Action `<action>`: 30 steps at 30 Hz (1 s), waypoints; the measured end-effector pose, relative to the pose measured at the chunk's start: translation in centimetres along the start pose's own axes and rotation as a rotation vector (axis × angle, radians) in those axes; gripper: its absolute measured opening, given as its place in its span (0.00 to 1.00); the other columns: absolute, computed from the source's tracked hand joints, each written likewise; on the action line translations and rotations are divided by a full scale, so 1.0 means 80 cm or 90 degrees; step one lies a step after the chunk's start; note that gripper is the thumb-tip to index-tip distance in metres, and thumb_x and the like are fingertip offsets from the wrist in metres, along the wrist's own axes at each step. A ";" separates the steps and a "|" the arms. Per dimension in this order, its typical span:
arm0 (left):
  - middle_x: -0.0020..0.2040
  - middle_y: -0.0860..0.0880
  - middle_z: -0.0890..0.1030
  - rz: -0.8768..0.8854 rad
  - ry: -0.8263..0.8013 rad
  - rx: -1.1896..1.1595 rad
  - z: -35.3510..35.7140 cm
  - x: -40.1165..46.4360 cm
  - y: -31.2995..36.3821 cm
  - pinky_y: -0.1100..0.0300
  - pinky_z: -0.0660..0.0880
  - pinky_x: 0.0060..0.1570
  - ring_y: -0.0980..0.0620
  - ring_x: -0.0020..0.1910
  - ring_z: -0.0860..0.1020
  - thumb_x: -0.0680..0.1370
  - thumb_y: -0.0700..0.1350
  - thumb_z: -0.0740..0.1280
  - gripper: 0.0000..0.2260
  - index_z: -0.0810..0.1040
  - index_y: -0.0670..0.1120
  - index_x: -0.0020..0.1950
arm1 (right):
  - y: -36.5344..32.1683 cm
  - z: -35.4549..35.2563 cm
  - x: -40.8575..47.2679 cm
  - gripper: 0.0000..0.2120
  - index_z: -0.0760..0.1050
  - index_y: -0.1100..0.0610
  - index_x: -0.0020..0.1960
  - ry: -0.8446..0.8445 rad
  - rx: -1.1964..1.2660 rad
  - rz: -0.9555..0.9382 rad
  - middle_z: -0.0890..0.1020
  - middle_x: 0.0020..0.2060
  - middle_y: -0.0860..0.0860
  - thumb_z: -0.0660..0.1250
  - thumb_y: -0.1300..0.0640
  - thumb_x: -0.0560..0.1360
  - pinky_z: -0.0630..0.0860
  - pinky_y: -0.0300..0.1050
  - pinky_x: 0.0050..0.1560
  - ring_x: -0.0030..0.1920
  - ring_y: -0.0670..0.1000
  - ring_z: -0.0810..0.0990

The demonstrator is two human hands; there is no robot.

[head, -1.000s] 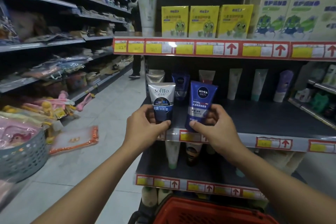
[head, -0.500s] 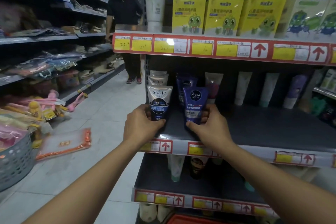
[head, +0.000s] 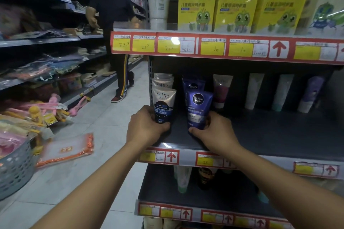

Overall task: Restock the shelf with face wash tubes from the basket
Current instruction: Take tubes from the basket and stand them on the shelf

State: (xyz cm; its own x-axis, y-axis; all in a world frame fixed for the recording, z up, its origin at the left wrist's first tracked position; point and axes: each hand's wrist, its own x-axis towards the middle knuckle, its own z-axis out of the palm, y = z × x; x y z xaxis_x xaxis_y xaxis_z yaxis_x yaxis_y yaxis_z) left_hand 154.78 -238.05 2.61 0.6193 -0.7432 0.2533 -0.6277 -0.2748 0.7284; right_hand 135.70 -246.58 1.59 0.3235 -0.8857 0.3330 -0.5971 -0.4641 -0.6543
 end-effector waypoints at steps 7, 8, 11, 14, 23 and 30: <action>0.66 0.46 0.81 -0.003 -0.033 0.016 0.007 0.022 0.007 0.54 0.76 0.55 0.44 0.62 0.80 0.71 0.54 0.79 0.33 0.74 0.48 0.73 | -0.007 0.011 0.034 0.28 0.77 0.51 0.62 -0.035 -0.004 0.007 0.84 0.57 0.49 0.81 0.45 0.66 0.78 0.43 0.53 0.55 0.50 0.82; 0.66 0.46 0.81 -0.004 -0.030 0.016 0.009 0.024 0.006 0.55 0.76 0.54 0.44 0.62 0.80 0.71 0.55 0.79 0.33 0.73 0.48 0.72 | -0.006 0.014 0.036 0.29 0.76 0.51 0.62 -0.035 -0.002 0.007 0.84 0.57 0.50 0.81 0.44 0.66 0.77 0.43 0.53 0.55 0.50 0.82; 0.62 0.48 0.82 -0.004 -0.002 0.016 0.016 0.025 0.000 0.57 0.75 0.49 0.46 0.57 0.81 0.71 0.56 0.78 0.30 0.74 0.48 0.69 | -0.003 0.020 0.039 0.31 0.75 0.51 0.63 -0.027 -0.007 0.000 0.83 0.57 0.49 0.81 0.42 0.65 0.75 0.41 0.50 0.54 0.50 0.81; 0.55 0.51 0.80 0.016 0.034 0.005 0.021 0.023 -0.004 0.60 0.72 0.44 0.49 0.50 0.79 0.69 0.56 0.80 0.28 0.74 0.48 0.64 | 0.000 0.022 0.040 0.30 0.73 0.52 0.63 -0.027 -0.022 -0.015 0.82 0.57 0.49 0.80 0.44 0.67 0.75 0.42 0.50 0.55 0.51 0.81; 0.64 0.47 0.81 0.018 0.025 0.005 0.027 0.032 -0.015 0.57 0.75 0.51 0.45 0.60 0.80 0.73 0.54 0.78 0.29 0.71 0.48 0.68 | 0.005 0.023 0.043 0.23 0.74 0.52 0.60 -0.023 -0.017 -0.036 0.81 0.52 0.49 0.78 0.49 0.70 0.78 0.47 0.52 0.52 0.51 0.81; 0.64 0.47 0.81 0.020 0.021 0.005 0.025 0.031 -0.015 0.57 0.73 0.51 0.45 0.61 0.80 0.75 0.54 0.77 0.28 0.71 0.48 0.70 | 0.008 0.023 0.045 0.20 0.74 0.53 0.58 -0.011 0.007 -0.043 0.79 0.48 0.47 0.78 0.52 0.71 0.74 0.44 0.49 0.50 0.50 0.79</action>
State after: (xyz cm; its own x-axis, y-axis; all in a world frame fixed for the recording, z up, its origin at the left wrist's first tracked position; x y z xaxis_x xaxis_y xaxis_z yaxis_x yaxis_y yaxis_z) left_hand 156.13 -240.82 1.12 0.6144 -0.7312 0.2964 -0.6501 -0.2564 0.7153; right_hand 137.80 -250.04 1.10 0.3760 -0.8520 0.3643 -0.5659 -0.5225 -0.6378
